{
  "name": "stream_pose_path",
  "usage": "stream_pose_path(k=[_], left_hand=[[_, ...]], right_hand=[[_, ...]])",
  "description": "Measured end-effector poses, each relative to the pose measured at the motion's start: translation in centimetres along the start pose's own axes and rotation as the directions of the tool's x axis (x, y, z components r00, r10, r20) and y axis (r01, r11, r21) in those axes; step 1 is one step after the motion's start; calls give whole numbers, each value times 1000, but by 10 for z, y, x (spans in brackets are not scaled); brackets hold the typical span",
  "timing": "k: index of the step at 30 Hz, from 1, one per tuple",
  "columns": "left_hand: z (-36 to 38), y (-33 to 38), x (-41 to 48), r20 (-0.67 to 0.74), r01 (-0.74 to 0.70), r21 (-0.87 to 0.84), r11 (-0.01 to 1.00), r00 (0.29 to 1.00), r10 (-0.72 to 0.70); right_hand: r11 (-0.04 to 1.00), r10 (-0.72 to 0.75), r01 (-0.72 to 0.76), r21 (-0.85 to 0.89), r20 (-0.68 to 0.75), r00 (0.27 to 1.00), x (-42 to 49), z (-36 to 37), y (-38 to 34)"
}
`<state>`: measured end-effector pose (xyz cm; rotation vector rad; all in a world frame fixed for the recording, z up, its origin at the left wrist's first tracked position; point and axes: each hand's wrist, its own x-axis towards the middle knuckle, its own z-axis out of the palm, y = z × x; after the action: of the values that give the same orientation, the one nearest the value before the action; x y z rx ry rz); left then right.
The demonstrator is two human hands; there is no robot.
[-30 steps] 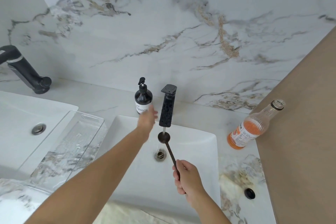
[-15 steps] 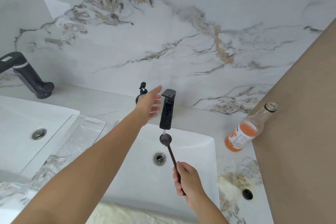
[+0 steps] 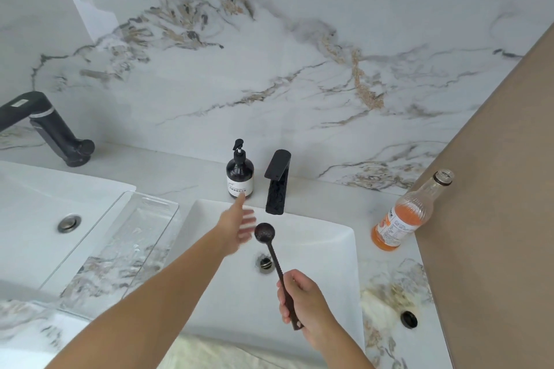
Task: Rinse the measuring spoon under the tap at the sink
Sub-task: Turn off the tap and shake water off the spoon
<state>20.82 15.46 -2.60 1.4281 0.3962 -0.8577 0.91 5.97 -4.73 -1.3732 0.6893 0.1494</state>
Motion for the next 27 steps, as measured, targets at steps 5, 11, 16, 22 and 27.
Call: stream_pose_path(k=[5, 11, 16, 22, 27], left_hand=[[-4, -30, -19, 453, 315, -376, 872, 883, -124], [12, 8, -52, 675, 48, -118, 992, 737, 45], [27, 48, -87, 679, -221, 89, 971, 727, 103], [39, 108, -127, 618, -305, -121, 945, 722, 312], [36, 105, -134, 569, -308, -26, 951, 778, 268]], right_hand=[[995, -62, 69, -76, 91, 994, 1, 18, 8], [991, -129, 131, -12, 89, 988, 9, 35, -6], [949, -305, 285, 131, 173, 937, 11, 46, -64], [934, -337, 351, -73, 150, 929, 1, 52, -91], [937, -335, 347, -44, 172, 927, -6, 63, -114]])
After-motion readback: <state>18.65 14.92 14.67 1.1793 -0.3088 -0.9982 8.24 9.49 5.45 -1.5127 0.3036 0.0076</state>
